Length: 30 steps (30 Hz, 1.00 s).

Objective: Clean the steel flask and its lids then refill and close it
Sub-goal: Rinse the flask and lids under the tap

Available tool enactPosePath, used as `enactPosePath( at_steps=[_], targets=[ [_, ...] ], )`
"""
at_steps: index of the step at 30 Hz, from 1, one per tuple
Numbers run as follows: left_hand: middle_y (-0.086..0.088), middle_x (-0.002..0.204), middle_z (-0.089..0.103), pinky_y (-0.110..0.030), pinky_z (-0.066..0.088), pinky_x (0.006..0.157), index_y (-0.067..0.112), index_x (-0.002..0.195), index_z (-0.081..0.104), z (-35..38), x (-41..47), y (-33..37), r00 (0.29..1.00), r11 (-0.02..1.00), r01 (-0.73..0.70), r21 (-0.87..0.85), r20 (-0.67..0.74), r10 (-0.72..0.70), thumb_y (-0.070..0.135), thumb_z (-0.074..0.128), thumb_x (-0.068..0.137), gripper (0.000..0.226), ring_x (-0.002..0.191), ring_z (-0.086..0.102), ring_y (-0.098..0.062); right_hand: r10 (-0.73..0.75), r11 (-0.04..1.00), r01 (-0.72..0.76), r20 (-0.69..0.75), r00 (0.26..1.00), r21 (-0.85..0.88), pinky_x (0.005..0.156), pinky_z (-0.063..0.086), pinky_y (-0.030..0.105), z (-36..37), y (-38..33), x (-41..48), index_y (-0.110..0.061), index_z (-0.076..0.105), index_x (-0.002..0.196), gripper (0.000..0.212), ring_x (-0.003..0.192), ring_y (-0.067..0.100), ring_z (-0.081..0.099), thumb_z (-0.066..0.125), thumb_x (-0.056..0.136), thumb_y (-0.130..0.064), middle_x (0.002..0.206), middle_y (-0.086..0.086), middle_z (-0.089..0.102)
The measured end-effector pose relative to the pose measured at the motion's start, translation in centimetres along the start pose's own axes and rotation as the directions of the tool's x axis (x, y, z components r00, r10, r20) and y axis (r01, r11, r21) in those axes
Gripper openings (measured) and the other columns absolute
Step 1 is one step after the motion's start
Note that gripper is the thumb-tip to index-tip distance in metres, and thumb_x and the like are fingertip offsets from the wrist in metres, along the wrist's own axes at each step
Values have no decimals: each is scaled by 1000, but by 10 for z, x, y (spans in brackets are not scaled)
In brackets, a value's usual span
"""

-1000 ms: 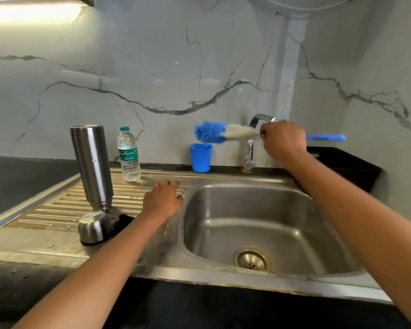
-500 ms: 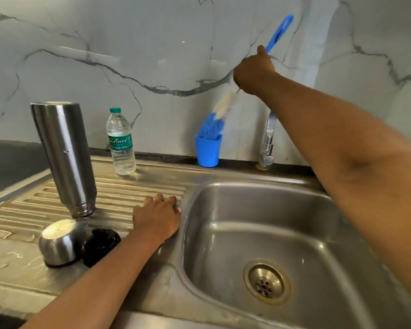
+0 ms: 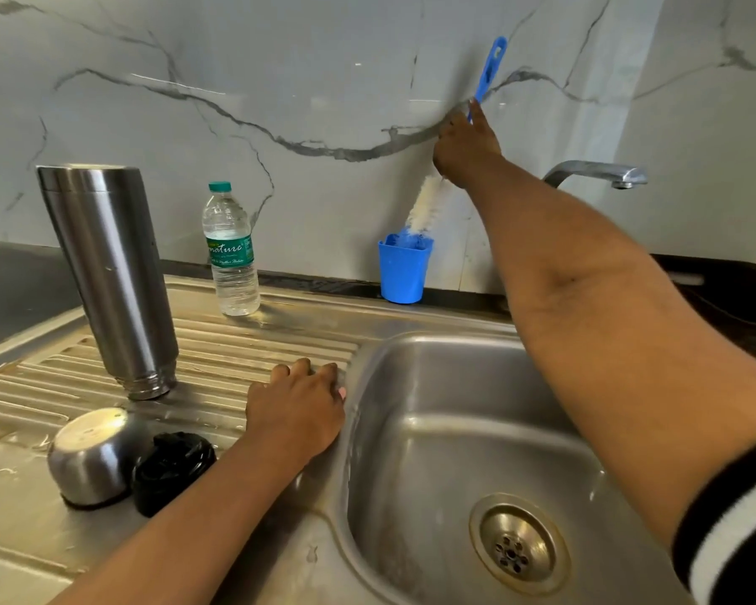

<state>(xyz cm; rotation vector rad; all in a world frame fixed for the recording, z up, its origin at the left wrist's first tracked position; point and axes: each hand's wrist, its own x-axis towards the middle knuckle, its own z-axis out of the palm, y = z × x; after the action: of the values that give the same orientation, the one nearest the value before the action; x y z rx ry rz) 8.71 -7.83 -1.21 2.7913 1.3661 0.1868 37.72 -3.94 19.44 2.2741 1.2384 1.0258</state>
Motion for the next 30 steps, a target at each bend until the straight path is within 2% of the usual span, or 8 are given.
enactPosePath(
  at_steps=[4, 8, 16, 19, 22, 25, 28, 30],
  targets=[
    [1, 147, 34, -43, 32, 102, 32, 143, 30, 0, -1, 1, 1000, 1000, 0, -7, 4, 0, 43, 26, 99, 45, 134, 32, -25, 1, 981, 36, -195, 981, 190, 119, 4, 43, 22, 4, 3, -6, 60, 122, 34, 136, 33, 28, 50, 90, 2, 139, 17, 44],
    [0, 146, 35, -43, 33, 101, 31, 143, 32, -2, -2, 3, 1000, 1000, -6, -14, 4, 6, 42, 26, 100, 45, 134, 33, -25, 25, 897, 172, -435, 900, 408, 118, 3, 37, 29, 1, -13, -5, 54, 128, 47, 143, 28, 21, 42, 87, 13, 146, 16, 37],
    [0, 145, 36, -42, 34, 100, 30, 141, 34, -7, -6, 4, 999, 1000, 2, -28, 34, -1, 41, 25, 100, 44, 132, 33, -24, 379, 650, 93, -428, 821, 754, 116, 19, 37, 37, -32, -86, -8, 47, 135, 46, 137, 26, 33, 47, 90, 1, 143, 12, 44],
    [0, 145, 36, -41, 34, 99, 30, 141, 34, -8, -8, 5, 999, 999, 9, -31, 35, -8, 41, 25, 100, 43, 132, 33, -24, 576, 498, -44, -292, 764, 866, 110, 34, 32, 57, -50, -128, -11, 48, 135, 46, 131, 24, 39, 52, 90, -4, 138, 10, 47],
    [1, 146, 35, -40, 34, 99, 30, 141, 34, -10, -9, 6, 999, 999, 13, -31, 41, -12, 42, 24, 100, 43, 133, 33, -23, 659, 398, -326, -20, 752, 858, 114, 27, 33, 85, -52, -157, -8, 33, 144, 58, 138, 26, 28, 53, 90, -8, 148, 12, 34],
    [1, 145, 36, -39, 34, 99, 31, 141, 34, -10, -8, 5, 999, 1000, 8, -27, 33, -8, 42, 24, 100, 44, 133, 34, -23, 648, 187, -589, 352, 675, 786, 118, 18, 38, 107, -47, -167, -5, 8, 150, 76, 143, 31, 16, 56, 91, -13, 156, 16, 15],
    [2, 144, 37, -39, 35, 99, 31, 140, 35, -8, -6, 4, 1000, 1000, 0, -23, 21, 0, 41, 24, 100, 43, 132, 35, -22, 611, 81, -636, 466, 640, 768, 105, 38, 41, 116, -50, -160, -7, 12, 150, 71, 132, 34, 39, 55, 94, -17, 148, 17, 34],
    [2, 145, 37, -38, 35, 100, 32, 141, 34, -6, -4, 4, 1000, 1000, 2, -12, 20, -1, 42, 24, 100, 44, 132, 35, -22, 630, 115, -627, 432, 646, 771, 89, 49, 39, 118, -52, -156, -6, 31, 141, 52, 115, 33, 55, 52, 95, -17, 131, 17, 52]
  ],
)
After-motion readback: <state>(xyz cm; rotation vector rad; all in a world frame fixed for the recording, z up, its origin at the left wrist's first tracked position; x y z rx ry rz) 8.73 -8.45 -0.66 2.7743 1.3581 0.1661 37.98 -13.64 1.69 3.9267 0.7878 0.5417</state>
